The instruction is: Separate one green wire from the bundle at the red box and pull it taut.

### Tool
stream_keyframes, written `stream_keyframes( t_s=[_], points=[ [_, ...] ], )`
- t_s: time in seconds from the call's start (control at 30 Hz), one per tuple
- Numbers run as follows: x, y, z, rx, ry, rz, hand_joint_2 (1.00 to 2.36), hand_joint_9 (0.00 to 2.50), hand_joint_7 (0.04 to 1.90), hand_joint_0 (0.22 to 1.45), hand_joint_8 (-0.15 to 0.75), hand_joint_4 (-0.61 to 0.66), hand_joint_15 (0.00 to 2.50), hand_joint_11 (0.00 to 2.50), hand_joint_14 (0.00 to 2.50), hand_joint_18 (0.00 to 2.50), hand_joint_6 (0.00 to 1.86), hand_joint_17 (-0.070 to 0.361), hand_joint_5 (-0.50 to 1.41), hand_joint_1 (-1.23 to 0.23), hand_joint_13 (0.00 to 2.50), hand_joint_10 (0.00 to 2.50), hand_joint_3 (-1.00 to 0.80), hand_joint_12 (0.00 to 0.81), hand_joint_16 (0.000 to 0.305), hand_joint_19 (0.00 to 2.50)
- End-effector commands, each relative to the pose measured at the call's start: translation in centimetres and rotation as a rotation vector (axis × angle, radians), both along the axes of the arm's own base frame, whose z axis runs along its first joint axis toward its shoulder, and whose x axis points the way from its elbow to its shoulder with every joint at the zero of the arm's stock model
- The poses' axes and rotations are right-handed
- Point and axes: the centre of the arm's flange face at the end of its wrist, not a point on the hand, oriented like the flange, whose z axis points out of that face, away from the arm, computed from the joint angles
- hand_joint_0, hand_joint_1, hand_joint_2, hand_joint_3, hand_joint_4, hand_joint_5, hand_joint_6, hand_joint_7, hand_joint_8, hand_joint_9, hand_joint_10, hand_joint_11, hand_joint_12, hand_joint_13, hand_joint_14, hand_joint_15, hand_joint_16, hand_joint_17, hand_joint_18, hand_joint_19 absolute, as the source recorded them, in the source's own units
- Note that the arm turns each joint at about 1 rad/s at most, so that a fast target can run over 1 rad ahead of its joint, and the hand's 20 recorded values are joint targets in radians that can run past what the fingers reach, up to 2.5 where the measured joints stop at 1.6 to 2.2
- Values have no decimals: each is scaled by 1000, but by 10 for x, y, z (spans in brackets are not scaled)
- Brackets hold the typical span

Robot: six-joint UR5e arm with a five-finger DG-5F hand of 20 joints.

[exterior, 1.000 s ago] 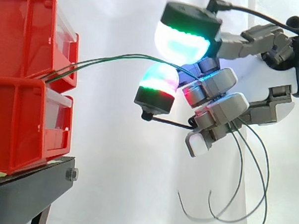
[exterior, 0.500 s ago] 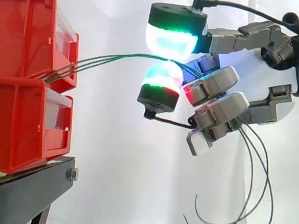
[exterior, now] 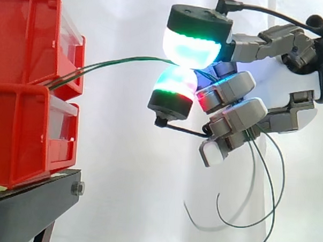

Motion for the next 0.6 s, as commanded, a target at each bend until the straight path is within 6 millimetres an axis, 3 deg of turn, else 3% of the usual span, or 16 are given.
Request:
stream_keyframes(
  t_s=[0.0, 0.23, 0.4, 0.57],
  points=[
    [1, -2, 5, 2, -9, -1, 1003, 1184, 1208, 733, 326, 141, 1396, 1898, 22, 909, 890, 129, -189, -912, 1288, 301, -464, 398, 58, 499],
    [-1, -3, 7, -1, 11, -1, 1000, 1241, 1195, 544, 341, 207, 1394, 1881, 19, 930, 872, 135, -175, -699, 1314, 286, -500, 421, 60, 571],
    [-1, -4, 16, -7, 20, -5, 1000, 1280, 1211, 576, 325, 205, 1393, 1914, 19, 937, 861, 133, -169, -613, 1316, 217, -493, 413, 59, 593],
    [-2, -5, 19, -9, 26, -6, 1018, 1281, 1283, 601, 324, 184, 1387, 1938, 20, 942, 867, 133, -165, -684, 1308, 193, -274, 402, 59, 587]
  ],
)
